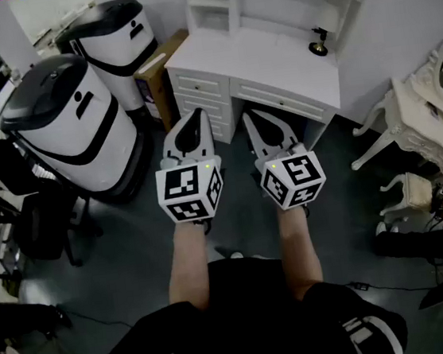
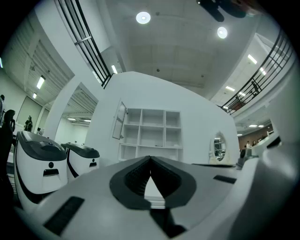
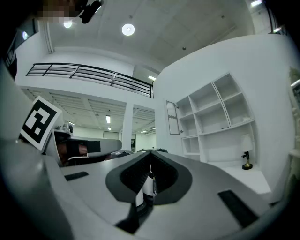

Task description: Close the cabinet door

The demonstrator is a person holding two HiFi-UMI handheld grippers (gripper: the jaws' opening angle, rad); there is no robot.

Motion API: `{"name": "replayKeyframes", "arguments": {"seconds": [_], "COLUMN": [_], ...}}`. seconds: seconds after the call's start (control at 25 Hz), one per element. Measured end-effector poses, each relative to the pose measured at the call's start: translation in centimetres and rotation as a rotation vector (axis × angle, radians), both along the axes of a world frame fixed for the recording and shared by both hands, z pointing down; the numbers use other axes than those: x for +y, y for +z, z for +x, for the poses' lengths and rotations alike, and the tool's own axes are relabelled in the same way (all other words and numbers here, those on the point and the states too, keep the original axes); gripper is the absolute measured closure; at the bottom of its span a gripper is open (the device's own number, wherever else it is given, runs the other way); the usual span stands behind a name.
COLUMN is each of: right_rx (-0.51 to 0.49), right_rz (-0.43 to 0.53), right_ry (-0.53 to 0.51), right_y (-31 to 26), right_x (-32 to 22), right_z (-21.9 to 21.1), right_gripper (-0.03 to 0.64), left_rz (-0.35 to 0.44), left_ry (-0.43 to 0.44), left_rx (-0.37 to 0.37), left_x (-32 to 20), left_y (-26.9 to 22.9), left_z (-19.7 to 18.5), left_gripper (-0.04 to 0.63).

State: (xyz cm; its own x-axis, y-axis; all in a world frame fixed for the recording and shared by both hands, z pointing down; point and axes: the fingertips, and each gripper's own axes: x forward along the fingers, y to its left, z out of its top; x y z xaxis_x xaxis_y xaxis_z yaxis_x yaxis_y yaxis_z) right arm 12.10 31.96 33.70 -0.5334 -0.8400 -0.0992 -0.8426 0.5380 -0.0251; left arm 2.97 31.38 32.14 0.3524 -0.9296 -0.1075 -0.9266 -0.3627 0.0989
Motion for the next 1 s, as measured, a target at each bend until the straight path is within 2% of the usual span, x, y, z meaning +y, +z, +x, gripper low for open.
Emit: {"name": "replayKeyframes", "arguments": {"seconds": [0.24,0.76,1.0], "right_rx": [-0.006,-0.105,-0.110], "right_rz": [-0.021,-0.093,-0.100], "right_ry": [0.018,-0.028,-0.001], "right_y": [0.4,3.1,3.8], "right_x": [-1.2,-3.6,-5.7], "right_z": [0.5,-1.2,-0.2], "right_gripper": [0.595,0.595,0.595], "left_rz": [-0.013,-0.076,-0.102], "left_ry": [-0.019,-0.114,-0.110], "left_rx": [-0.013,-0.055,-0.018], "left_x": [-0.4,-0.9,-3.4], "left_y": [0.5,3.4,4.7], "left_z": [-1.1,-4.2,-4.4], "left_gripper": [0.583,0.583,0.583]}}
